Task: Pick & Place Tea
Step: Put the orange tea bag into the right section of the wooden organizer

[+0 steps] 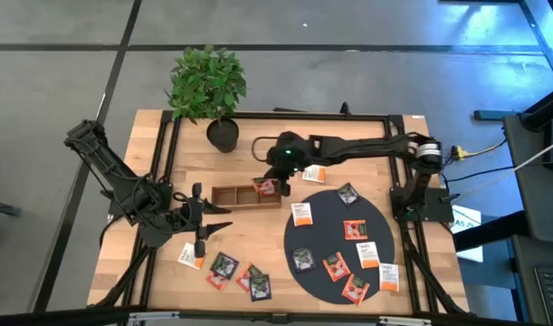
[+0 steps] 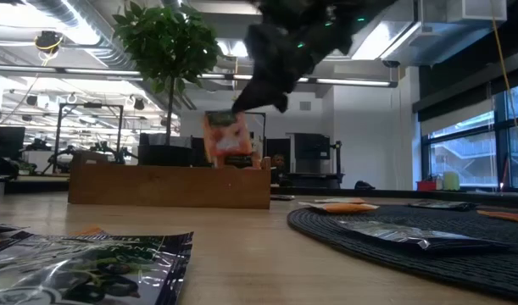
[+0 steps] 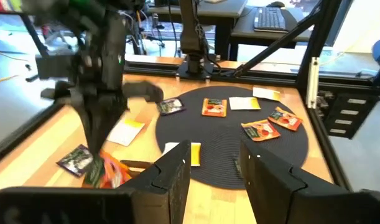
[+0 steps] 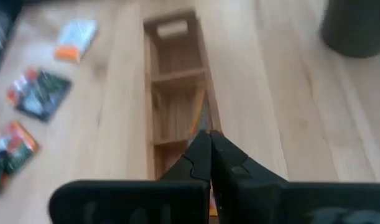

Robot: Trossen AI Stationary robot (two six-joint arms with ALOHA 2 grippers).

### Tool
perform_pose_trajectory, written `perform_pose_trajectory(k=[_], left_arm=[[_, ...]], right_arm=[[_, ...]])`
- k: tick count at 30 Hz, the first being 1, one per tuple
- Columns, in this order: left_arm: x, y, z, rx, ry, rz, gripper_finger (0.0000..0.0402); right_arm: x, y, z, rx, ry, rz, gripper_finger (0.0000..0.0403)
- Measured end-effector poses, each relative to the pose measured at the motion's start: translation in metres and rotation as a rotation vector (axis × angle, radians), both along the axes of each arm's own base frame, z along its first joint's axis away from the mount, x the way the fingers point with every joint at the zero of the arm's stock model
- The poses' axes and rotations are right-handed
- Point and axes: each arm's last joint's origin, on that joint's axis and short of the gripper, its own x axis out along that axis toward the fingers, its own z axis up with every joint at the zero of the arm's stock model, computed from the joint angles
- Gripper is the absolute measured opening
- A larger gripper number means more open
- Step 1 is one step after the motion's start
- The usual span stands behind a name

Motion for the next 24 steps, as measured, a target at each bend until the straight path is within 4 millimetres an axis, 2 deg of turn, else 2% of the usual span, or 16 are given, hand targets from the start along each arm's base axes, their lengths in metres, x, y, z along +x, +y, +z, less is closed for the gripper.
perform_pose_trajectory(k=[4, 8, 12, 24], left_arm=[[0.0, 0.0, -0.001, -0.002, 0.006, -0.003, 0.0131], [0.0, 0.001, -0.001, 0.008, 0.007, 0.012, 0.0133], [0.0, 0.001, -0.001, 0.008, 0.007, 0.013, 0.0136], [0.0, 0.001, -0.001, 0.008, 0.007, 0.012, 0.0134]], right_arm=[[-0.025, 0.009, -0.009, 0.001, -0.078, -0.089, 0.0002], [-0.033, 0.013, -0.028, 0.041, -0.197, -0.129, 0.0001], [-0.04, 0.013, -0.046, 0.047, -0.203, -0.139, 0.0001], [-0.043, 0.012, -0.049, -0.027, -0.191, -0.152, 0.001]])
